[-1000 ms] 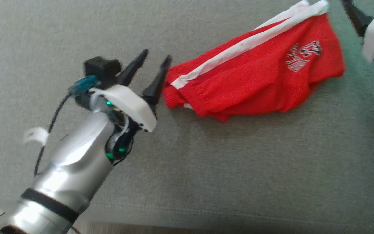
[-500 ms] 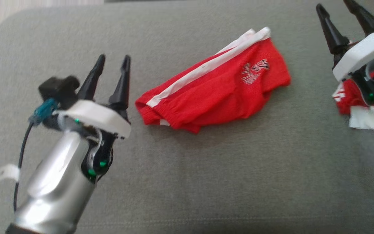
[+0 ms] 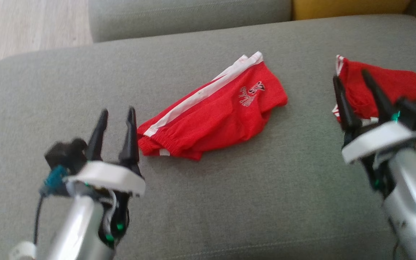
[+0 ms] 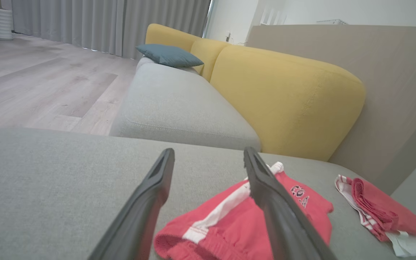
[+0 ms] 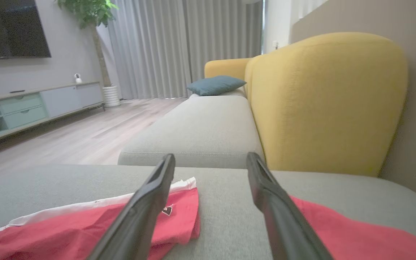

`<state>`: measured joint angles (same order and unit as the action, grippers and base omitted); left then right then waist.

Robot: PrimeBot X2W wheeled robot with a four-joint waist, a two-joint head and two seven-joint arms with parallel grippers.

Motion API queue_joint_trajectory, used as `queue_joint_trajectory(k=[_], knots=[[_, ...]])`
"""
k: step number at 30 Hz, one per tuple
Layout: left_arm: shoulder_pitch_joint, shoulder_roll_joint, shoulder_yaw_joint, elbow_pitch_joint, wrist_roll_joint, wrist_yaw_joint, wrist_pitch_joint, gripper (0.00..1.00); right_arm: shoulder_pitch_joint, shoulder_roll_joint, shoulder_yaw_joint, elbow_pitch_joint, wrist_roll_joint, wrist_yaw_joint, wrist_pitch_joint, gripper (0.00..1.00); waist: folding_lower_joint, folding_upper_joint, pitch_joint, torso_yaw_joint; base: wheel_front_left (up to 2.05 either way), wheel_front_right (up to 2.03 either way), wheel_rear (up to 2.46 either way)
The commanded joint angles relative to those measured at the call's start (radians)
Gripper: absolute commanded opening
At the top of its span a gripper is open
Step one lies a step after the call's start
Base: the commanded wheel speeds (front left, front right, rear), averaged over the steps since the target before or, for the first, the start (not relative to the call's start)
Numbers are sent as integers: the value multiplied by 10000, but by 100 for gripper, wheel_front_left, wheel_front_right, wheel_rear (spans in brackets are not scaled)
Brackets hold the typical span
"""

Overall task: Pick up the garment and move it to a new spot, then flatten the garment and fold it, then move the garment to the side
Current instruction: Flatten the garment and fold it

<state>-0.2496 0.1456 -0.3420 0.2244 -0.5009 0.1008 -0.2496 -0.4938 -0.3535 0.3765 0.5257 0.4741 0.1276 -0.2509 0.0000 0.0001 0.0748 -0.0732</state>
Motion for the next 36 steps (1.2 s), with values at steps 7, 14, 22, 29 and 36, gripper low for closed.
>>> queue_joint_trajectory(k=[7, 14, 22, 29, 36], knots=[[815, -489, 945, -336, 758, -330, -121, 100, 1898, 1447, -1508, -1315, -1470, 31, -73, 100, 0, -1, -422, -317, 0, 0, 0], [1116, -798, 1356, -333, 1164, -664, -122, 100, 2717, 2138, -2306, -2121, -2127, 31, 389, 100, 0, -1, -270, -213, 0, 0, 0], [784, -920, 1389, -201, 1429, -964, -122, 100, 2664, 2709, -3080, -2300, -914, 31, 1499, 100, 0, -1, 360, 497, 0, 0, 0], [538, -949, 1153, -28, 1368, -1032, -122, 100, 1923, 3001, -4009, -1673, 1841, 31, 2981, 100, 0, -1, 1041, 1443, 0, 0, 0], [364, -952, 727, -27, 1166, -884, -122, 100, 862, 3029, -4611, -236, 3767, 31, 3804, 100, 0, -1, 1450, 2292, 0, 0, 0]])
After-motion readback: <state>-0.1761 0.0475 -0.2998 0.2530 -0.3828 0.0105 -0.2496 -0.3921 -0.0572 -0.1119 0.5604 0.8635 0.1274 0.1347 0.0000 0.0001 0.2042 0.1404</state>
